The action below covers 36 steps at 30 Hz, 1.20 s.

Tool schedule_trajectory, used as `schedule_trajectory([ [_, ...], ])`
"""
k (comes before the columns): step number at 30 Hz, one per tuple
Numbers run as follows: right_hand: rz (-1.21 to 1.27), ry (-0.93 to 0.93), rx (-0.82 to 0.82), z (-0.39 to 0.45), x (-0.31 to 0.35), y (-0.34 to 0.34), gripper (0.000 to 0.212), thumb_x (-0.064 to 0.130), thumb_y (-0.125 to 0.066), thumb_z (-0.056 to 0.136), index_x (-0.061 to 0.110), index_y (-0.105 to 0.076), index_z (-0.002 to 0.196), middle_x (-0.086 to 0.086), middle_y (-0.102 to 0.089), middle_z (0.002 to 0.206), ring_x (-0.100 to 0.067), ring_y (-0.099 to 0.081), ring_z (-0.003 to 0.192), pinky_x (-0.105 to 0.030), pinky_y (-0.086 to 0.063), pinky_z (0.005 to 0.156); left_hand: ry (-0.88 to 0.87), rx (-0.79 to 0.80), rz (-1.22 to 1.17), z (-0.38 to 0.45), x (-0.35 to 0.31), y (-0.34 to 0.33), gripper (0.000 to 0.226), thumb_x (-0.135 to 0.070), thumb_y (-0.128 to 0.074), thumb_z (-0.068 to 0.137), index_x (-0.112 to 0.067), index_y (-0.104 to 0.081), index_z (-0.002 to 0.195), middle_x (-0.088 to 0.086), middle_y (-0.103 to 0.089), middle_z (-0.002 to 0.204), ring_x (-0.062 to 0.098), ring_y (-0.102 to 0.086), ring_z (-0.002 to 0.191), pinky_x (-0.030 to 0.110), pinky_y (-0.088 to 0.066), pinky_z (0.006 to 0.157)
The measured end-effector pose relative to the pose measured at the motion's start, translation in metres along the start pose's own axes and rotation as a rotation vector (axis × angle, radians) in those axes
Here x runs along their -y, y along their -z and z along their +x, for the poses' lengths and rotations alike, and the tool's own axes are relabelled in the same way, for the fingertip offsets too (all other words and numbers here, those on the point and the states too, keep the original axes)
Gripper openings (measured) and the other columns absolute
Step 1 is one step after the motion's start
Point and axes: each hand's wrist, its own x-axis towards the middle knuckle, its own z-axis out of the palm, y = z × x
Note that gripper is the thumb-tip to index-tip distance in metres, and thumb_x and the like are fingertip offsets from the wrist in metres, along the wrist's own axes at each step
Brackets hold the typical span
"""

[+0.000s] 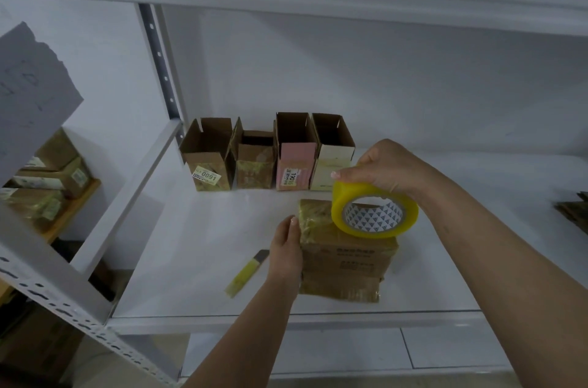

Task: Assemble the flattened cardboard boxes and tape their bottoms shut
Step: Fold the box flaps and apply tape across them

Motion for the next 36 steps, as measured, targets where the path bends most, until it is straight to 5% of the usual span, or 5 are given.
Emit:
schedule_trajectory([
  [12, 0.017, 0.007, 0.011, -0.002, -0.001, 0.0, 0.048, 0.056, -0.08, 0.067, 0.013, -0.057, 0.07, -0.009, -0.045, 0.068, -0.022, -0.048, 0.064, -0.032, -0.037, 0.062, -0.096, 0.103, 0.201, 0.013, 0.011, 0.014, 0.025, -0.015, -0.043, 0.102, -0.026, -0.053, 0.122, 0.009, -0.057, 0.13, 0.026, -0.057, 0.115, 0.048, -0.048, 0.1],
  [16, 0.014, 0.002, 0.027, -0.002, -0.001, 0.002, 0.049, 0.055, -0.079, 0.069, 0.013, -0.054, 0.068, -0.009, -0.045, 0.069, -0.022, -0.048, 0.063, -0.032, -0.036, 0.062, -0.347, 0.037, 0.297, 0.011, -0.018, 0.033, 0.05, -0.032, -0.049, 0.1, -0.014, -0.037, 0.145, 0.005, -0.041, 0.147, 0.019, -0.038, 0.136, 0.031, -0.033, 0.108],
  [23, -0.07, 0.034, 0.093, -0.001, 0.005, 0.0, 0.07, 0.068, -0.067, 0.073, -0.002, -0.064, 0.081, -0.033, -0.064, 0.098, -0.025, -0.056, 0.067, -0.032, -0.045, 0.064, -0.69, 0.455, 1.154, 0.006, -0.06, -0.003, 0.137, -0.085, -0.064, 0.055, -0.025, 0.008, 0.154, -0.003, 0.009, 0.163, 0.015, 0.019, 0.147, 0.052, 0.007, 0.119],
  [28, -0.024, 0.043, 0.189, -0.007, -0.001, 0.011, 0.06, 0.069, -0.062, 0.074, 0.008, -0.062, 0.078, -0.017, -0.064, 0.082, -0.02, -0.063, 0.072, -0.031, -0.049, 0.069, -0.739, 0.38, 1.285, 0.013, -0.043, -0.016, 0.153, -0.103, -0.033, 0.027, -0.022, -0.01, 0.154, 0.001, -0.016, 0.16, 0.024, -0.011, 0.147, 0.057, -0.008, 0.118],
  [36, 0.689, -0.032, 0.168, -0.022, -0.05, 0.0, 0.047, 0.046, -0.063, 0.069, 0.007, -0.069, 0.096, -0.012, -0.073, 0.091, -0.027, -0.069, 0.089, -0.037, -0.054, 0.087, -0.703, 0.41, 1.376, 0.014, -0.043, -0.009, 0.131, -0.077, -0.075, 0.051, -0.021, -0.014, 0.153, 0.003, -0.021, 0.156, 0.026, -0.019, 0.141, 0.042, -0.015, 0.119],
])
